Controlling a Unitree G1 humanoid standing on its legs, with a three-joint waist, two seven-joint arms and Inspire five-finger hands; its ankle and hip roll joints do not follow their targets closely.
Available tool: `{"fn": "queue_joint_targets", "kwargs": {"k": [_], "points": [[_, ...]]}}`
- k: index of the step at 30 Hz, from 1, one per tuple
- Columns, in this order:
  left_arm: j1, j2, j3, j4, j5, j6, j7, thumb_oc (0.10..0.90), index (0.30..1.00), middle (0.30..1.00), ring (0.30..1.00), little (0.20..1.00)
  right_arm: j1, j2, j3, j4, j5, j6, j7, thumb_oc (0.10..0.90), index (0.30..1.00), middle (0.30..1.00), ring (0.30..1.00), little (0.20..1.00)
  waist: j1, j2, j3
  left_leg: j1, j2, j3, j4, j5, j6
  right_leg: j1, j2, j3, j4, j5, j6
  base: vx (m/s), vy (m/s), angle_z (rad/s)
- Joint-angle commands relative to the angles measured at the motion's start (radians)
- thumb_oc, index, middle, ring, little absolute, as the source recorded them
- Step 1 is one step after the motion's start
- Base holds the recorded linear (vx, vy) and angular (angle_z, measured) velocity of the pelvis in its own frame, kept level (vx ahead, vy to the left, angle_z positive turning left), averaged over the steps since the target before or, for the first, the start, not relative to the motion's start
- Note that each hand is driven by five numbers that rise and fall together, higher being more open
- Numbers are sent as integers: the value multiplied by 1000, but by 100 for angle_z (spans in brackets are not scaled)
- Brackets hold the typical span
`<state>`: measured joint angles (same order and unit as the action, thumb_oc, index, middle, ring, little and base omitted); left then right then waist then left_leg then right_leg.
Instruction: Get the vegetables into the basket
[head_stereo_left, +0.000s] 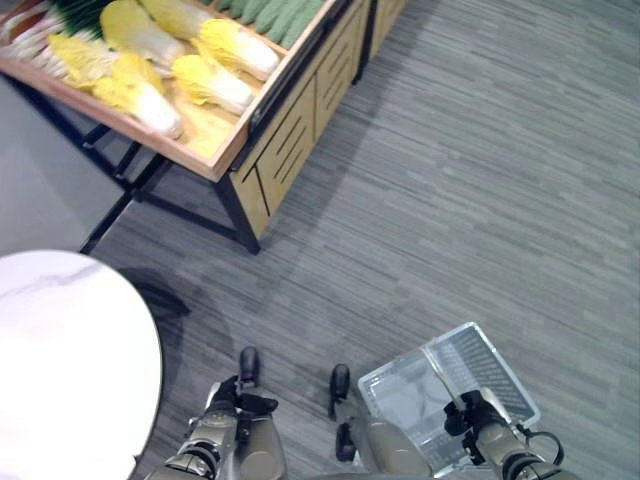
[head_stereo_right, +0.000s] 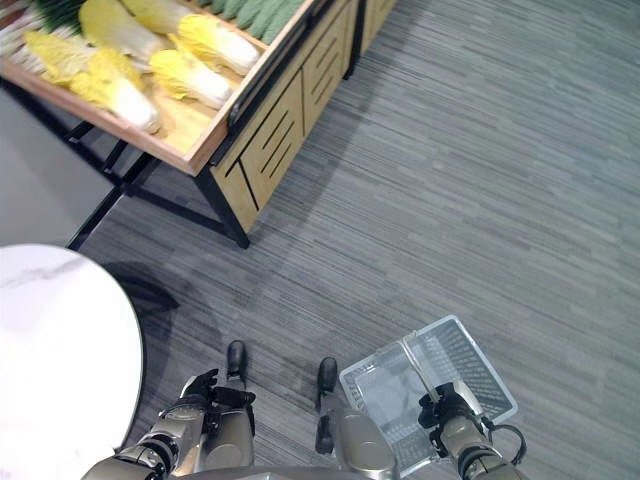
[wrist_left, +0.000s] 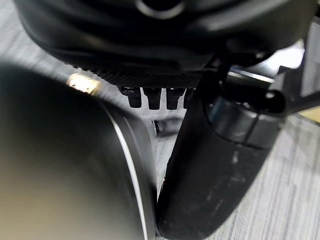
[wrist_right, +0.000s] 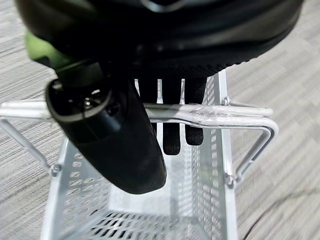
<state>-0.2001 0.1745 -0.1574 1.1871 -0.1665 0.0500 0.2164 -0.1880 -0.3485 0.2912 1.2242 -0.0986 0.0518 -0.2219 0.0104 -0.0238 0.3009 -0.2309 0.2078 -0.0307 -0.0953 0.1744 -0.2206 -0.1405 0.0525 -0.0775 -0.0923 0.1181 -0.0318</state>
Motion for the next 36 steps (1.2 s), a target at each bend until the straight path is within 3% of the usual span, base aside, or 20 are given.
{"fn": "queue_joint_targets", "kwargs": {"k": [1,9,13,16,18,19,20,22,26,29,30,36], "points": [[50,49,-24,37,1,7,32,900,1000,1000,1000,1000,12,-14,5,-41,52,-14,-26,400,300,300,300,300,5,-31,27,-20,-27,33,89,-19,71,87,-142,0,33,-92,164,46,191,-129],[24,94,-19,33,-7,2,42,900,1000,1000,1000,1000,-16,13,-8,-57,91,-6,-24,400,300,300,300,300,-11,-62,23,-4,-101,116,161,-111,144,31,-210,115,81,-73,205,79,247,-44],[15,114,-19,24,7,5,37,900,1000,1000,1000,1000,-23,24,-22,-57,110,-3,-19,400,300,300,300,300,-28,-74,15,11,-126,186,238,-191,170,2,-233,180,81,-25,237,42,202,-60],[22,126,-17,21,23,12,37,900,1000,1000,1000,1000,-28,33,-23,-69,107,-1,-18,400,300,300,300,300,-33,-81,5,31,-129,251,241,-212,180,-19,-245,200,66,25,266,-2,169,-56],[27,131,-14,16,25,13,36,900,1000,1000,1000,1000,-31,35,-20,-71,105,0,-17,400,300,300,300,300,-26,-80,7,45,-122,274,242,-221,182,-24,-247,184,70,40,271,-47,61,-73],[24,141,-13,18,30,22,35,900,1000,1000,1000,1000,-39,44,-8,-83,93,3,-15,400,300,300,300,300,-1,-78,13,68,-88,327,221,-207,172,-47,-272,35,106,69,264,-74,2,-96],[24,141,-13,18,30,22,35,900,1000,1000,1000,1000,-39,44,-8,-83,93,3,-15,400,300,300,300,300,-2,-77,13,69,-88,326,221,-207,172,-47,-272,33,106,68,263,-110,0,-97],[26,140,-14,1,39,33,32,900,1000,1000,1000,1000,-35,49,5,-102,77,6,-12,400,300,300,300,300,11,-59,12,86,-58,372,208,-183,167,-22,-289,-112,168,21,246,-98,96,-77],[10,131,-32,-12,48,37,20,900,1000,1000,1000,1000,-33,52,21,-118,53,8,-10,400,300,300,300,300,12,-55,-3,92,-76,404,193,-164,176,38,-259,-110,230,-38,231,-90,94,-50],[9,130,-28,-12,52,42,17,900,1000,1000,1000,1000,-30,48,28,-122,47,12,-10,400,300,300,300,300,17,-62,-13,91,-84,413,191,-160,172,85,-250,-116,166,-48,227,-58,-17,-31],[3,120,-27,-7,49,44,16,900,1000,1000,1000,1000,-26,46,29,-128,45,12,-12,400,300,300,300,300,4,-54,-16,86,-84,405,185,-145,162,69,-230,-70,140,-57,213,-47,-35,-10],[19,86,-22,14,58,50,18,900,1000,1000,1000,1000,-10,38,22,-115,48,14,-17,400,300,300,300,300,-4,-38,-30,92,-89,384,159,-121,153,100,-224,-108,97,-65,202,-18,-46,5]]}}
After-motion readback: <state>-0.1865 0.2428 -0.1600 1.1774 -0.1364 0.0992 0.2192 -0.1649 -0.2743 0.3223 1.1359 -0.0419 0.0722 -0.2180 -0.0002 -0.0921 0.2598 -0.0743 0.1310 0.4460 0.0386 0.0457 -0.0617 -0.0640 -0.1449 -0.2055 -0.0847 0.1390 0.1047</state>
